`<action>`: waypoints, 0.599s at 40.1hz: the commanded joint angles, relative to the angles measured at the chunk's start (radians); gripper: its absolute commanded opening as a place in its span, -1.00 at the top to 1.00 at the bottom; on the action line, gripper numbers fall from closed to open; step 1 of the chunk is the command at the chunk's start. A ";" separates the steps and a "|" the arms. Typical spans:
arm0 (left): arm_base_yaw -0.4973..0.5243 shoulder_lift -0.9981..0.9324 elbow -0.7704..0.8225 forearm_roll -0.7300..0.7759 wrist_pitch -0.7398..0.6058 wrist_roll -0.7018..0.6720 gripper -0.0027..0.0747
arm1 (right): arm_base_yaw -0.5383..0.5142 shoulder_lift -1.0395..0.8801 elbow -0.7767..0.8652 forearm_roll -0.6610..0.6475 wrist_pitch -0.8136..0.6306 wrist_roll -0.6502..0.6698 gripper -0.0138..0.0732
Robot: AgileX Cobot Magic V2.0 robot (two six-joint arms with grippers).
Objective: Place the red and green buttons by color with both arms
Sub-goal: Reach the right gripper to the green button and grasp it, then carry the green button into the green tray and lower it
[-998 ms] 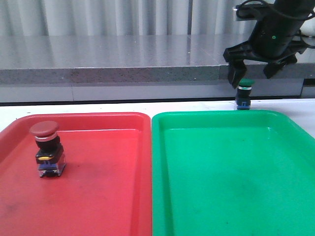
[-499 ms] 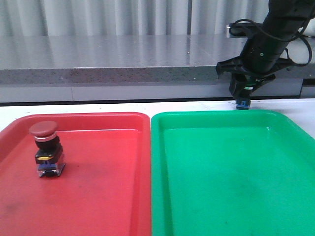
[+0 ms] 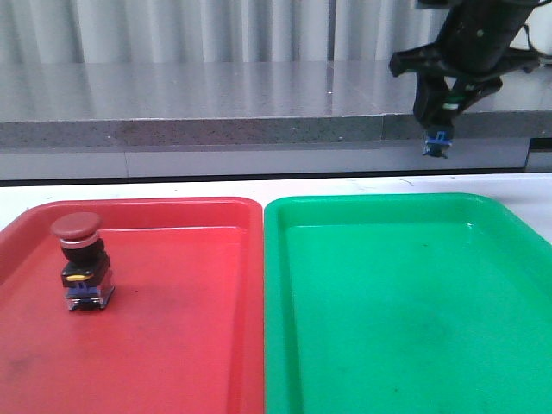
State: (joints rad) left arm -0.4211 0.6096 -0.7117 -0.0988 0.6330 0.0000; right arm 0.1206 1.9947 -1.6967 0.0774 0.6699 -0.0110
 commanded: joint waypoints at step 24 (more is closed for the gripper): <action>-0.007 0.001 -0.026 -0.006 -0.072 -0.009 -0.36 | 0.138 -0.541 0.440 0.001 -0.032 -0.079 0.10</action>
State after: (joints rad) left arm -0.4211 0.6096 -0.7117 -0.0988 0.6330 0.0000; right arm 0.2298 1.5475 -1.3120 0.0774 0.7180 -0.0633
